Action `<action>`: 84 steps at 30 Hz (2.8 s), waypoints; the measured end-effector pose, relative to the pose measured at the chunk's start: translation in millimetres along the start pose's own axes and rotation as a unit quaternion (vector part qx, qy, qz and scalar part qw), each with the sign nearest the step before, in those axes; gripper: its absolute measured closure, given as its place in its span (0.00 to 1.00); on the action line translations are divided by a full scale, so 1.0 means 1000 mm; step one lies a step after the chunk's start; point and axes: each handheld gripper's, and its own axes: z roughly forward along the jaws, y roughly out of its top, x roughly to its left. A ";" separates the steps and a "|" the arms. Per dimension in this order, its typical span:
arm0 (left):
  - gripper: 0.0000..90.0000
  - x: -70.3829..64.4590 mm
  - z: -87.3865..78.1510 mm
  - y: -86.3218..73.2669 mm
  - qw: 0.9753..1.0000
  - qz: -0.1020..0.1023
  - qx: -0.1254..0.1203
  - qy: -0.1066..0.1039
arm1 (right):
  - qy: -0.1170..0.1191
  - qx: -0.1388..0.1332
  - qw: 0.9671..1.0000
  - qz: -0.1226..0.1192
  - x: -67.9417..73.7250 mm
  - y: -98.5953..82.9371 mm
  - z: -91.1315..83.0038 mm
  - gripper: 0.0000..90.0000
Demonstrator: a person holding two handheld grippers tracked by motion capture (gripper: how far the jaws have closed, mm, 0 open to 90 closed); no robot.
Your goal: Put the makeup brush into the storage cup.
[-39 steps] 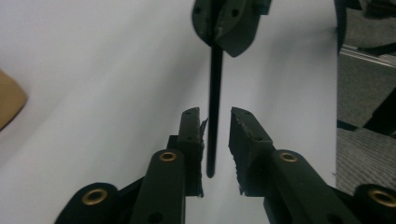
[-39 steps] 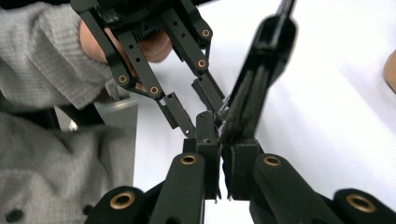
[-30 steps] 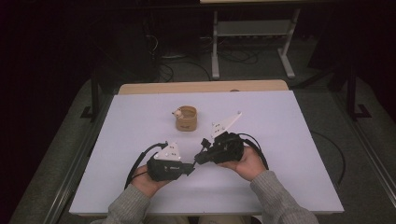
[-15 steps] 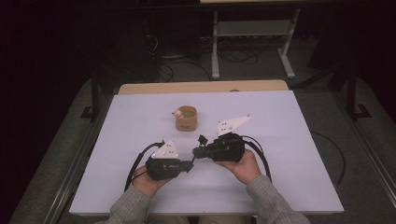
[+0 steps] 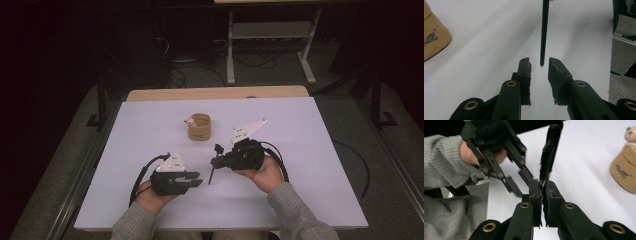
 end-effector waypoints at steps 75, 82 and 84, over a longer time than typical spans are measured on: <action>0.50 0.023 -0.041 -0.037 0.996 -0.071 -0.019 0.055 | -0.083 0.022 0.995 0.043 -0.080 0.098 -0.021 0.94; 0.49 0.024 -0.042 -0.037 0.996 -0.071 -0.021 0.057 | -0.091 0.024 0.994 0.046 -0.088 0.110 -0.014 0.94; 0.49 0.025 -0.042 -0.038 0.996 -0.072 -0.022 0.057 | -0.095 0.025 0.994 0.045 -0.090 0.114 -0.013 0.94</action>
